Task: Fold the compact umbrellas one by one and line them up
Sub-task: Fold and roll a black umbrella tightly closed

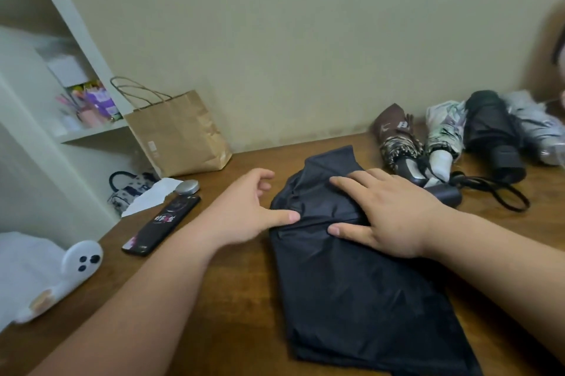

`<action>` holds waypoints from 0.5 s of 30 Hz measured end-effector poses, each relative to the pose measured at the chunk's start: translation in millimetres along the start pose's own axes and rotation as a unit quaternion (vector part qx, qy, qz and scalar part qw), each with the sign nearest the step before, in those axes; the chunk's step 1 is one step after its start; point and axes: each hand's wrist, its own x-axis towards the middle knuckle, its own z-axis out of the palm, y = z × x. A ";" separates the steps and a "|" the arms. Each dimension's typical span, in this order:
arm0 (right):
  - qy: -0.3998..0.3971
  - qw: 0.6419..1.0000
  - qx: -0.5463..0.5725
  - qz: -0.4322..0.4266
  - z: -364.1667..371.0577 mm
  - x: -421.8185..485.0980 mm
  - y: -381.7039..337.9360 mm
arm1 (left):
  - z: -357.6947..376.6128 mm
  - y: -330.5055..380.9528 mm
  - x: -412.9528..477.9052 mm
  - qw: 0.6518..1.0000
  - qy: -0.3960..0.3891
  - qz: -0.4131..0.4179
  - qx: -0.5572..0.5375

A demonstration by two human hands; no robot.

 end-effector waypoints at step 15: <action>0.062 0.979 0.181 0.070 0.7 0.7 -3.2 | 51.0 -5.9 24.4 0.955 0.079 0.028 -0.285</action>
